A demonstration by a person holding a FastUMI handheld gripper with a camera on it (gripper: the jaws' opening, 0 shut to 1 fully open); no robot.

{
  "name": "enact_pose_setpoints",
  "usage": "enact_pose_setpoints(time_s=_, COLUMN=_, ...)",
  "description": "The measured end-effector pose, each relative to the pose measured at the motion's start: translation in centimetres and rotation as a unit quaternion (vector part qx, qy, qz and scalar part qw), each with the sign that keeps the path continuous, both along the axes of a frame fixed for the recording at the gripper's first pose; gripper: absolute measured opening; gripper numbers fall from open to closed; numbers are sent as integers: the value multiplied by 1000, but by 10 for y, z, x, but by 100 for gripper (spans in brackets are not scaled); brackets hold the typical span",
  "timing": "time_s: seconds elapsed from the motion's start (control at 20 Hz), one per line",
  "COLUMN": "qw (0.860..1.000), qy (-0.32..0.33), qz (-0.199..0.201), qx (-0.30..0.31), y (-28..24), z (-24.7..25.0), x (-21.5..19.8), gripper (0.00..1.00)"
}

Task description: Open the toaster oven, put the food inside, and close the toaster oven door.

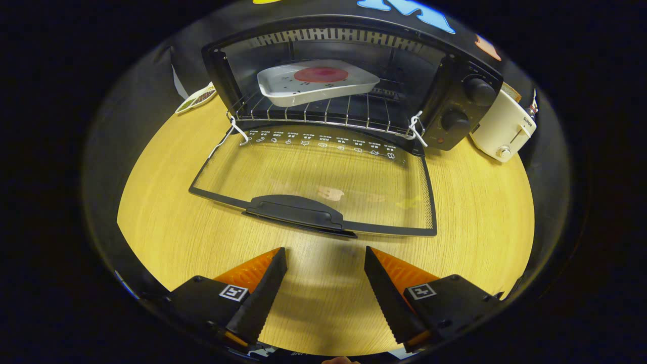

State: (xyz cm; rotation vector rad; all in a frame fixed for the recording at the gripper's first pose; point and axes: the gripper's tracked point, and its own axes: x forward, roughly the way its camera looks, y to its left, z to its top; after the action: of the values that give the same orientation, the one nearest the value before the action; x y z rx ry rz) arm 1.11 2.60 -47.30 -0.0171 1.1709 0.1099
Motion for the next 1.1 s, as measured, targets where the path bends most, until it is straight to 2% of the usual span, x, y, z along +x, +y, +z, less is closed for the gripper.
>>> enact_pose_setpoints(time_s=0.7, qw=1000, qy=-16, qz=-21, qx=5, y=1, z=1, x=24, gripper=98)
enact_pose_setpoints(time_s=0.9, qw=999, qy=-44, qz=-2, qx=0, y=1, z=22, x=24, gripper=98)
enact_pose_setpoints(time_s=1.1, qw=995, qy=-99, qz=13, qx=11, y=7, z=53, x=28, gripper=98)
